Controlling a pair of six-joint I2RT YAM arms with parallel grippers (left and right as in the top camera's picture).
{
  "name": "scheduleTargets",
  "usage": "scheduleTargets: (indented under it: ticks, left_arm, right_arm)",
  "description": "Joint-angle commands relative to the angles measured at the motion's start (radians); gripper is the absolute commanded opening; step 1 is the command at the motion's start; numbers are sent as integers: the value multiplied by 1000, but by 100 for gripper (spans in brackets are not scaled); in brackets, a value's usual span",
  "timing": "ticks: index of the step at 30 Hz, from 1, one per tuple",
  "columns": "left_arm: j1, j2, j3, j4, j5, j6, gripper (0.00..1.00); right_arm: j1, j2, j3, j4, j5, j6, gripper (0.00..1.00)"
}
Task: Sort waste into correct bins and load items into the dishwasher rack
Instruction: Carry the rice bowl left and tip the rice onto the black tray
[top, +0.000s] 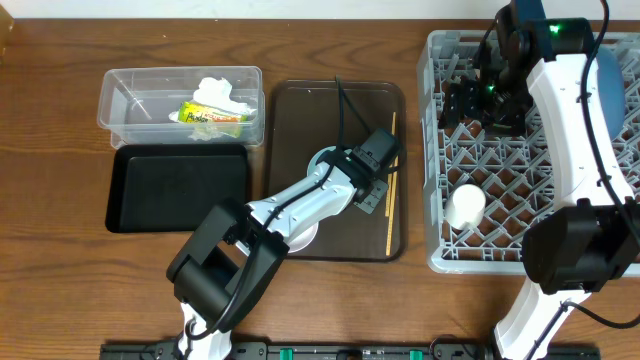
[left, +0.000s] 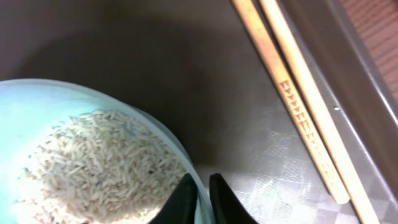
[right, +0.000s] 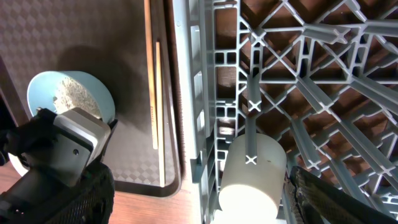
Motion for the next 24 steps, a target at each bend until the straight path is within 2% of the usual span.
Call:
scheduleTargets:
  ticks: [1,9,15,20,24]
  left_arm:
    - [3,6,21,-3,-46,-8,8]
    - [20,-95,38,-8,-40,-61,6]
    - [118,-282,60,-64,44,-149,6]
    - [284,-421,60,-166,155,-170,6]
    - [482,-467,60,-279,334,-158,6]
  right_arm:
    - [1,2,-2,-4,-5,-19,86]
    - [1,2,-2,-9,-5,-27,86]
    - [1,2,-2,-19,-5,-31,86]
    - [1,2,-2,-22,-5,-34,86]
    - [1,2,-2,-24,-5,-34,85]
